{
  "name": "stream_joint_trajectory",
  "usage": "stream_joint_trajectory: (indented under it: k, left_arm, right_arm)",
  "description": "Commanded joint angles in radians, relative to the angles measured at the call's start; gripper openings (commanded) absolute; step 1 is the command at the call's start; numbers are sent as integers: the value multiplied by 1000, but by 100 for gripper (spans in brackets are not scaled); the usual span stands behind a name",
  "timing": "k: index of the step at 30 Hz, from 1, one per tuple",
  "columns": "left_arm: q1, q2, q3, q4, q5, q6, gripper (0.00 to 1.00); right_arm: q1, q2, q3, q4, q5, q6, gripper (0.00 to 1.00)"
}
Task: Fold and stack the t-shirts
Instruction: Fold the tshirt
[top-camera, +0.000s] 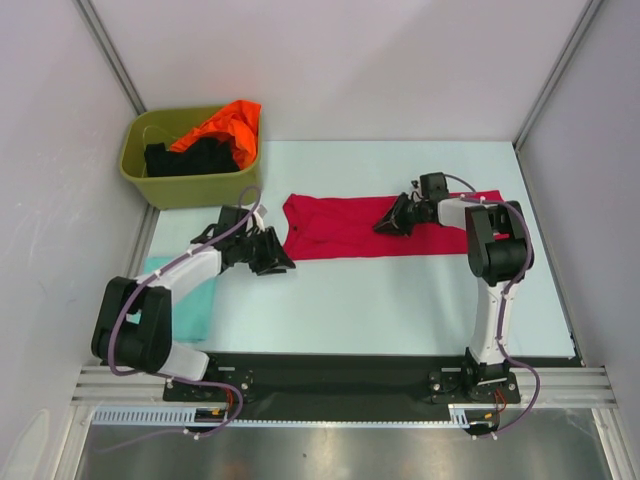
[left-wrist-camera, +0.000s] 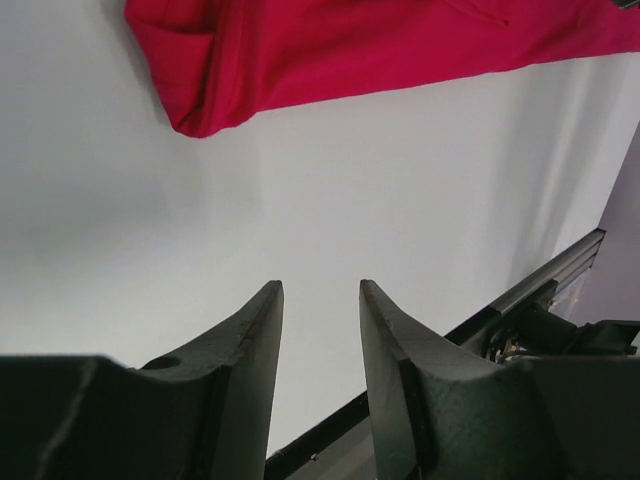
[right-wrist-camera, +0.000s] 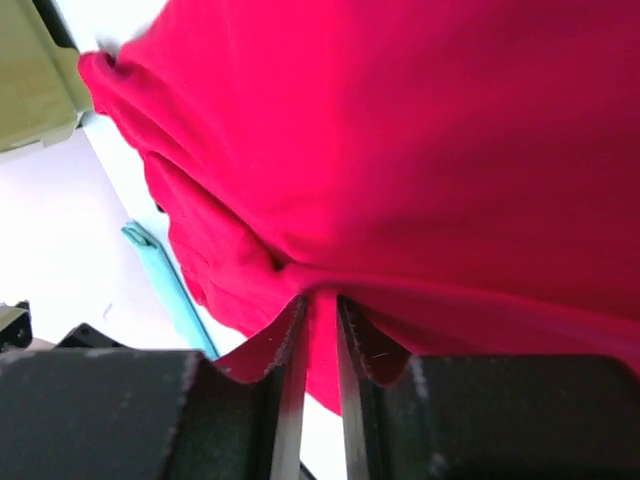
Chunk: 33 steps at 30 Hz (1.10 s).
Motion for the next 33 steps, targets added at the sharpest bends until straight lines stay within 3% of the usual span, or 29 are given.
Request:
stream_joint_trajectory:
  k: [1, 7, 10, 15, 20, 26, 33]
  left_arm:
    - [9, -57, -35, 67, 30, -68, 43]
    - [16, -114, -144, 243, -28, -266, 56]
    - [18, -111, -200, 356, -68, -381, 59]
    - [16, -22, -298, 591, -133, -597, 60]
    - [18, 44, -340, 726, -240, -709, 58]
    - [19, 145, -338, 815, -281, -743, 56]
    - [18, 247, -309, 885, -269, -741, 49]
  right_arm:
    - [-23, -52, 2, 9, -5, -63, 24]
    - [-66, -252, -10, -196, 80, -149, 47]
    - [-97, -393, -71, -230, 100, -161, 54]
    - [-168, -604, -298, -266, 153, -158, 61]
    - [-301, -749, -444, -329, 234, -176, 64]
    - [-450, -788, -513, -300, 323, -207, 66]
    - [-593, -638, -446, -295, 338, -236, 67]
